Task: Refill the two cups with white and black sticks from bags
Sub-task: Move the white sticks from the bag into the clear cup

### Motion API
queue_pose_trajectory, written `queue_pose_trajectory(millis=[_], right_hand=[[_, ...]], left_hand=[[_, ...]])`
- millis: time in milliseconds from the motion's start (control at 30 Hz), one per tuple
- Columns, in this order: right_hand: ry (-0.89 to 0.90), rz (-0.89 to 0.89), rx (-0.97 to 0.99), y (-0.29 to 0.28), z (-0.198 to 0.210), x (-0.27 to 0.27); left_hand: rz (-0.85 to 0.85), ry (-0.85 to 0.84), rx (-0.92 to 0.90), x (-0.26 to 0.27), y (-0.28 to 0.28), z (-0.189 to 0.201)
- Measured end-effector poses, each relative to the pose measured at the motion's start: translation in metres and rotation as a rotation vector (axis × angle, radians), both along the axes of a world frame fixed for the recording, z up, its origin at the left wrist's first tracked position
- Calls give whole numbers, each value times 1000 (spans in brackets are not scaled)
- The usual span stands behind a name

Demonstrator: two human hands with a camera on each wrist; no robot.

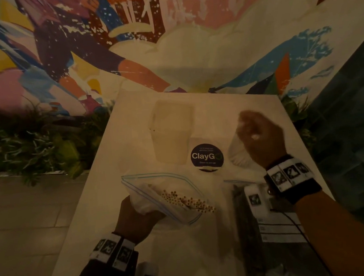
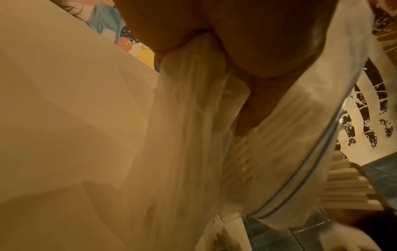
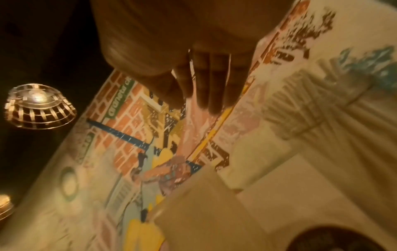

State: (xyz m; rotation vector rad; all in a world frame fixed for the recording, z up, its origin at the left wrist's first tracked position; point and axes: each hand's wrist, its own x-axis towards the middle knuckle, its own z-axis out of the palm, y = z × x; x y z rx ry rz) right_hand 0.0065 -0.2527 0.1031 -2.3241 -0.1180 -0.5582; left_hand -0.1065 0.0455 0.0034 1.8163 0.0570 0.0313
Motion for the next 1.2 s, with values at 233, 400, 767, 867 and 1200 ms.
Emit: queue_pose_trajectory(millis=[233, 400, 767, 867, 1200], right_hand=[[430, 465, -152, 33, -51, -83], [250, 534, -94, 64, -65, -109], [431, 348, 503, 110, -77, -104], [398, 338, 536, 115, -77, -104], [178, 221, 249, 105, -69, -99]], left_hand=[[-8, -41, -45, -1, -2, 5], [-38, -73, -91, 1, -2, 7], [1, -60, -213, -1, -3, 3], [-1, -69, -193, -1, -1, 2], [23, -43, -142, -2, -7, 1]])
